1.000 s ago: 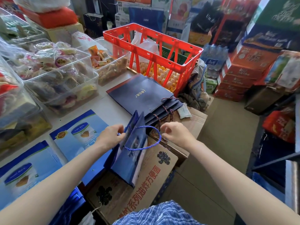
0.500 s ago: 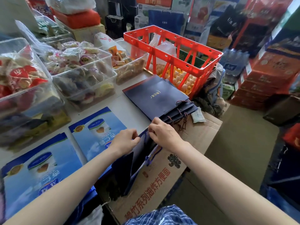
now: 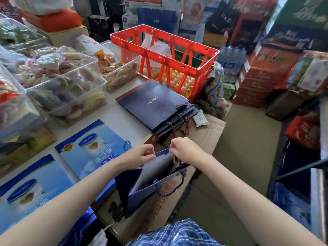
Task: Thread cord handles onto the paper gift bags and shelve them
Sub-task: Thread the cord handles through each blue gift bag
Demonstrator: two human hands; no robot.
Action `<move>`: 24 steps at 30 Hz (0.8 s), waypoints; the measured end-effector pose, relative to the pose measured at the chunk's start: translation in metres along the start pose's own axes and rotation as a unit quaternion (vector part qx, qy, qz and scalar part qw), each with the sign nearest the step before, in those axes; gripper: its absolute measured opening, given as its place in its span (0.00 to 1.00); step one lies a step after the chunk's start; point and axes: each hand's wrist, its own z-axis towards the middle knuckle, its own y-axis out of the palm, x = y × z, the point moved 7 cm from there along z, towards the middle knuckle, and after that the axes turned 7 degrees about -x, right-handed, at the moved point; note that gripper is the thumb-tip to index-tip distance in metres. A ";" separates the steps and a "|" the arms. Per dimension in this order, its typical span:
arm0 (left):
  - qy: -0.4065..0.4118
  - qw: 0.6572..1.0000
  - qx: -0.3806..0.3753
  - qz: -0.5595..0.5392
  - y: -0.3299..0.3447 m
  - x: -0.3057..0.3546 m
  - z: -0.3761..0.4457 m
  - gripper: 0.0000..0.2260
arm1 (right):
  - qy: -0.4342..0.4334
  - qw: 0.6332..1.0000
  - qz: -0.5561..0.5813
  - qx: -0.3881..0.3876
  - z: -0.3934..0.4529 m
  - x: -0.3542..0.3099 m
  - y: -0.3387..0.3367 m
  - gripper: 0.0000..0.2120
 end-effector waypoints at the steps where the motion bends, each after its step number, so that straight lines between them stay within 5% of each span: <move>1: 0.000 1.000 -0.011 0.007 0.002 0.002 0.003 0.10 | -0.004 1.000 0.018 0.001 -0.002 0.002 -0.001 0.08; 4: -0.006 0.996 0.024 0.080 0.000 0.001 0.013 0.06 | -0.020 0.997 0.081 0.000 -0.005 0.004 0.001 0.03; 9: 0.019 0.919 0.288 0.267 -0.018 0.016 0.001 0.08 | -0.004 0.971 0.227 0.072 0.000 0.005 0.005 0.08; 11: 0.026 0.935 0.257 0.243 -0.012 0.026 -0.004 0.06 | 0.017 0.944 0.314 0.095 0.002 0.010 0.006 0.08; 14: -0.081 0.977 0.180 0.079 -0.017 0.011 0.001 0.15 | 0.010 0.914 0.399 0.078 0.006 0.004 0.010 0.07; 18: -0.169 0.978 0.116 -0.027 -0.024 -0.007 0.006 0.20 | -0.051 0.909 0.412 0.042 0.008 -0.017 0.012 0.09; 24: -0.179 0.970 0.061 -0.151 -0.023 -0.013 0.008 0.16 | -0.119 0.918 0.378 0.008 0.008 -0.027 0.012 0.07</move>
